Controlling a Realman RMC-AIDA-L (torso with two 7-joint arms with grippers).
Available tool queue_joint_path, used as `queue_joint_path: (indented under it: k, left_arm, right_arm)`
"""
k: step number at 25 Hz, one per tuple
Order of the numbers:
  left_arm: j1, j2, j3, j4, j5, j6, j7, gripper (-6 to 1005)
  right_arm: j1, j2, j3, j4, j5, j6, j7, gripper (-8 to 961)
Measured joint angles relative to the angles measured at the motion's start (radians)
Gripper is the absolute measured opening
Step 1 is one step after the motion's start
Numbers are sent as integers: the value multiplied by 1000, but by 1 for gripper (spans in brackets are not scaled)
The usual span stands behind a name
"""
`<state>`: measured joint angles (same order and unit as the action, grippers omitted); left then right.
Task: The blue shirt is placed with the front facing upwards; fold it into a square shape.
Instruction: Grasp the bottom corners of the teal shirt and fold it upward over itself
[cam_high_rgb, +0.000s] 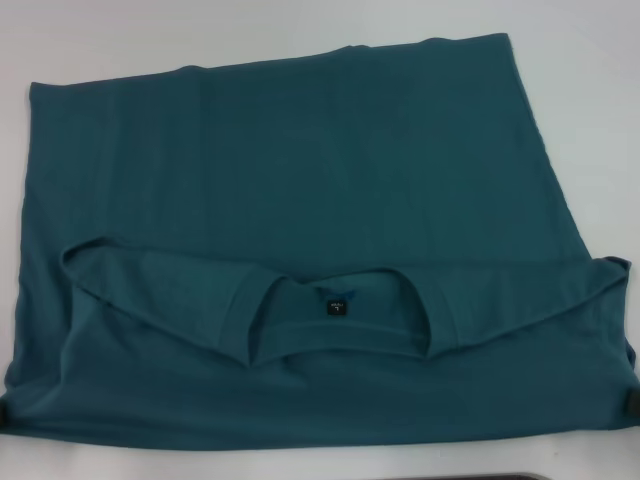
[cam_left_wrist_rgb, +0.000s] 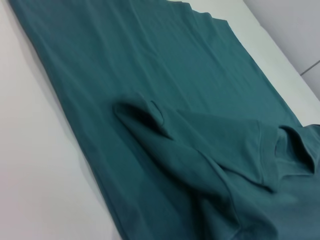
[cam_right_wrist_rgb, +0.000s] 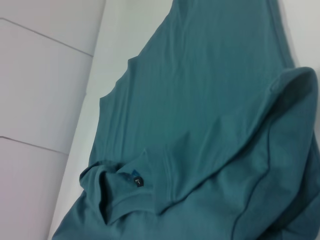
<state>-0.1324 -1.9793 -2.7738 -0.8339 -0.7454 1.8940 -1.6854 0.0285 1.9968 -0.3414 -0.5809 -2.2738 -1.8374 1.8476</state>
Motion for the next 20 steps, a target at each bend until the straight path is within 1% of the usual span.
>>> queue_joint_path:
  k: [3,5,8,14,18,20]
  left_arm:
    - [-6,3,3,8,0,-3,5,2]
    - [-13,11,0,37,0,-15,12,2]
    - [-23,14,-3,57,0,-28,13,2]
    - [-65,15,-8,79,-5,-54,12,2]
    - [-93,18,-57,79,-9,-55,5,2]
    - [-113,20,-82,79,-9,-58,0,1]
  right_arm:
    - [-2,1,2,0,-3,-1,0,167]
    - [-2,2,3,0,-3,-2,0,168]
    - [12,2,6,1,-1,-5,0,169]
    - [74,1,23,-1,4,-24,10,173]
    - [117,-9,60,-2,5,-36,24,175]
    - [150,-18,77,-3,6,-38,40,176]
